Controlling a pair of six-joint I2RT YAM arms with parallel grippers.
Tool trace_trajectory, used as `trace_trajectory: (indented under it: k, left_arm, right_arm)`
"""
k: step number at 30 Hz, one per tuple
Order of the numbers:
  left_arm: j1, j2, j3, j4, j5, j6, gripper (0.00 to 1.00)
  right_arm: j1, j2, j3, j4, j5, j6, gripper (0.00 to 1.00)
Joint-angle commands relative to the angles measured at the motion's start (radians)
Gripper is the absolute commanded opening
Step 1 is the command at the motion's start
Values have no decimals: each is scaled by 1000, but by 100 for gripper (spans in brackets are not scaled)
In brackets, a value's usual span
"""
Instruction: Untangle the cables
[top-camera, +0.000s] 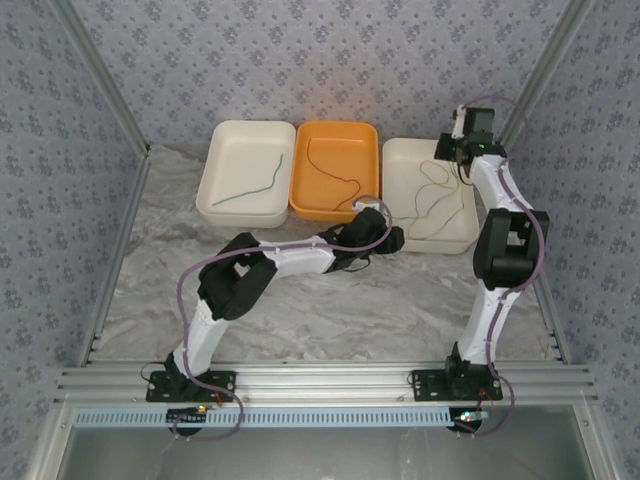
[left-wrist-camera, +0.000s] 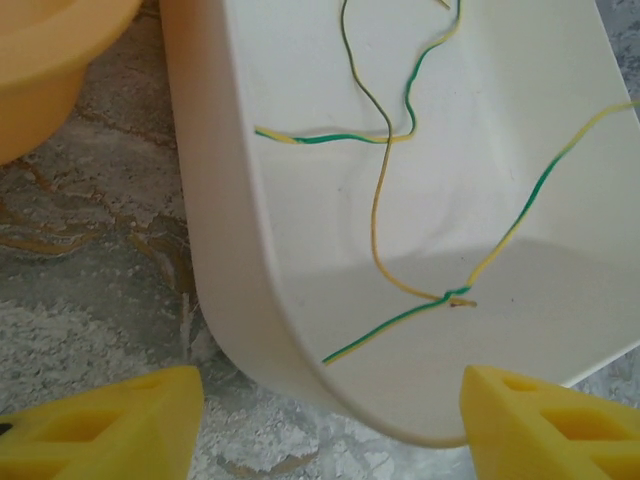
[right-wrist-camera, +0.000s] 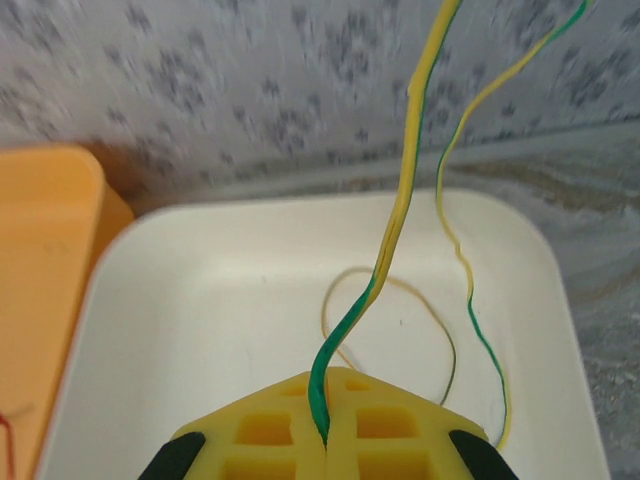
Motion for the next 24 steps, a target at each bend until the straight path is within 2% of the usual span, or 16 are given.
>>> trace_trajectory:
  k: [1,6,13,20,24]
  left_arm:
    - [-2,28,40,-30,10,-20,68]
    - [-2,40,45,-21,20,-29,68]
    - [-2,54,66,-21,34,-30,67]
    - [-2,70,74,-12,49,-33,64]
    - [-2,71,76,-12,47,-34,64]
  right_arm:
    - [17,51,41,-161,-19,-100,0]
    - [22,98,61,-227,-9,-141,0]
    - [53,238,229,-389,-22,-178,0]
    - [85,326,310,-445,-85,-199,0]
    - [94,349,318,-466,-174,-218,0]
